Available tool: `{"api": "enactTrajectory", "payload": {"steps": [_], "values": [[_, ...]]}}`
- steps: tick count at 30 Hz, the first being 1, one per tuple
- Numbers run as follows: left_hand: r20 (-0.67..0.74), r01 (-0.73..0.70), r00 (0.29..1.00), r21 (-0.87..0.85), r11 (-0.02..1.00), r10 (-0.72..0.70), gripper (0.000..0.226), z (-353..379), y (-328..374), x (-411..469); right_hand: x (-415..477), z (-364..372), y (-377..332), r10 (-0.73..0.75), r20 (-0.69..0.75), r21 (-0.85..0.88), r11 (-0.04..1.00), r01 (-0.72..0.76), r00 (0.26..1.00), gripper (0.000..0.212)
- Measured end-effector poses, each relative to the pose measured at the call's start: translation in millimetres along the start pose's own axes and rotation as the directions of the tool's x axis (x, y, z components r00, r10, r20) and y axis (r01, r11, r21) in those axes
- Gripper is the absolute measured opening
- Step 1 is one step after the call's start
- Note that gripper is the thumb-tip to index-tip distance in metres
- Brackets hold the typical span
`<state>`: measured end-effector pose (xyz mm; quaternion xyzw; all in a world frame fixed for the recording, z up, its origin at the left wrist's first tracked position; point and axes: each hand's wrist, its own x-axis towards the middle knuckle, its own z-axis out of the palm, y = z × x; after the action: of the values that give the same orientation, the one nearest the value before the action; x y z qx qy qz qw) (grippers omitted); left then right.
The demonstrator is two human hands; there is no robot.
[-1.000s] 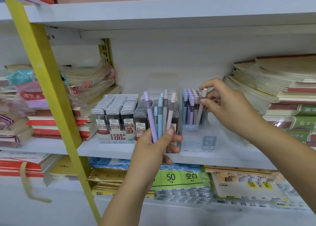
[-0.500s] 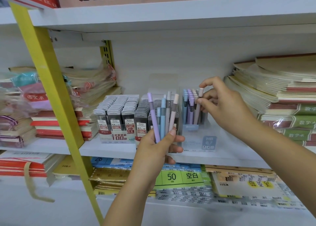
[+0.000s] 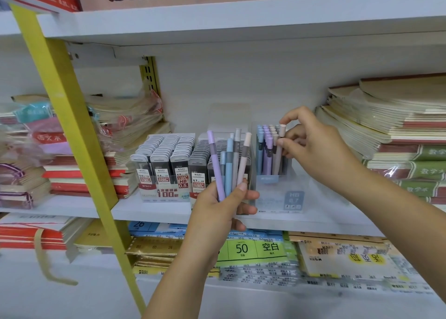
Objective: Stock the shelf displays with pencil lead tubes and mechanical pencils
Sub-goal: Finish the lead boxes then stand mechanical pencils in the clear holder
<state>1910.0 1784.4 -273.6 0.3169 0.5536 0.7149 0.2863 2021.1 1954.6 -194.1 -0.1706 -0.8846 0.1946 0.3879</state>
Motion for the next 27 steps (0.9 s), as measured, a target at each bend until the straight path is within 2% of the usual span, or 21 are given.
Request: {"api": "enactTrajectory", "payload": {"steps": [9,16,20,22,25,26,27], "values": [[0.004,0.003,1.0,0.008,1.0,-0.003,0.018,0.4,0.3,-0.4,0.4,0.4,2.8,-0.008,0.014,-0.006,1.0,0.008,1.0,0.03],[0.001,0.012,1.0,0.0,1.0,-0.012,0.018,0.0,0.1,-2.0,5.9,-1.8,5.5,0.077,0.068,0.126,0.988,-0.085,0.995,0.025],[-0.008,0.015,1.0,0.01,1.0,-0.015,0.019,0.1,0.7,-1.4,2.9,5.3,8.1,0.092,0.126,0.047,0.994,-0.098,0.988,0.022],[-0.002,0.019,1.0,0.011,1.0,-0.019,0.018,0.5,0.9,-1.7,1.3,8.7,6.2,0.065,0.081,-0.061,0.996,-0.06,0.995,0.023],[0.025,0.026,0.999,-0.005,1.0,-0.026,0.018,1.3,2.6,-2.5,-4.5,8.3,-1.1,-0.053,-0.081,-0.176,0.984,0.038,0.995,0.029],[0.04,0.024,0.999,-0.008,1.0,-0.024,0.019,1.6,3.5,-2.3,-8.0,7.7,-5.1,-0.065,-0.134,-0.118,0.992,0.049,0.989,0.027],[0.058,0.02,0.998,-0.006,1.0,-0.019,0.019,2.2,4.4,-1.7,-11.6,7.4,-10.2,-0.041,-0.144,0.011,0.999,0.043,0.989,0.026]]}}
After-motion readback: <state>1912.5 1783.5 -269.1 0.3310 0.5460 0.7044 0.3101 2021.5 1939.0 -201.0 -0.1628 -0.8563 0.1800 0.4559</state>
